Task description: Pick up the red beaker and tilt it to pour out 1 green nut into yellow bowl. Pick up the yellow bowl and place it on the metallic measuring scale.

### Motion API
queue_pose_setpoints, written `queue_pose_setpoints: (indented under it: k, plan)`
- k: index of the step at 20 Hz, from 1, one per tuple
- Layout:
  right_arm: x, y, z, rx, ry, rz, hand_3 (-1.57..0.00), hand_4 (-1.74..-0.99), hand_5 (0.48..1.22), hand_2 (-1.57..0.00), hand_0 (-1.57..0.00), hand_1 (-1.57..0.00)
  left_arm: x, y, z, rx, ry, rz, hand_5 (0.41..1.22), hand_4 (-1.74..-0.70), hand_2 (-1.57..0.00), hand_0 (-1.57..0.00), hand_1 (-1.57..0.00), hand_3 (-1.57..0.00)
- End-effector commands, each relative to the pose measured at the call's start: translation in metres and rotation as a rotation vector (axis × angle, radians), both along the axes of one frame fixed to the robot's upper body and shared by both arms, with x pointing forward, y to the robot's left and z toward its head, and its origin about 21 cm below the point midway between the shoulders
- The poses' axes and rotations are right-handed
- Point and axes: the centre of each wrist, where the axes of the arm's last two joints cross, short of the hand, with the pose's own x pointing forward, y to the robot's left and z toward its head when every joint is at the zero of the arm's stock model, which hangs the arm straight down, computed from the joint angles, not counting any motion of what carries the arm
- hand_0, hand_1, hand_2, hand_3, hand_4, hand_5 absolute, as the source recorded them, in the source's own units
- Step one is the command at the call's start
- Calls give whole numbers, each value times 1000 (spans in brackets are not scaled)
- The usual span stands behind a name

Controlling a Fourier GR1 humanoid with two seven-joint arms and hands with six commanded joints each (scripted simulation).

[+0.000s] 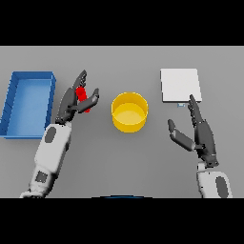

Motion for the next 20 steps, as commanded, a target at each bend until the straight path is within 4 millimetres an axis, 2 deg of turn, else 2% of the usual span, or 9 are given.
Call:
queue_pose_setpoints:
  k: [1, 2, 4, 6, 8, 10, 13, 17, 20]
  plan:
    - [-1, 3, -1, 8, -13, 7, 1, -1289, 684, 1, 1, 1, 1, -6, -1, -15, 19, 14, 795, -1444, -307, -253, -276, -220]
    - [-1, 3, 0, 2, -19, 9, 1, -1286, 685, 1, 1, 1, 2, -6, 0, -22, 23, 33, 881, -1443, -501, -458, -483, -490]
    - [-3, 4, 0, 5, -18, 15, 1, -1283, 683, 1, 1, 1, 6, -7, -2, 31, 23, 71, 1003, -1439, -886, -859, -875, -879]
    - [-2, 6, 1, 9, -7, 16, 1, -1290, 684, 1, 1, 1, 7, -13, -6, 38, -20, 60, 1082, -1443, -1133, -1115, -1125, -1128]
    - [0, 6, -1, 5, -14, 23, 1, -1293, 682, 1, 1, 1, 5, -15, -7, 23, -29, 53, 1132, -1447, -1290, -1279, -1286, -1288]
    - [1, 8, -3, 15, -4, 27, 1, -1303, 682, 1, 1, 1, 4, -16, -9, 16, -59, 69, 1129, -1553, -1391, -1384, -1388, -1390]
    - [3, 7, -3, -2, -32, 33, 1, -1281, 676, 1, 1, 1, 4, -17, -3, -3, -87, 65, 1112, -1645, -1479, -1475, -1478, -1478]
    - [-1, 12, -2, -11, -41, 39, 1, -1258, 669, 1, 1, 1, 9, -19, 17, 16, -169, 67, 1098, -1702, -1533, -1532, -1533, -1533]
    - [0, 13, -3, -25, -38, 28, 1, -1245, 673, 1, 1, 1, 13, -18, 46, 89, -219, 40, 1101, -1721, -1552, -1551, -1551, -1552]
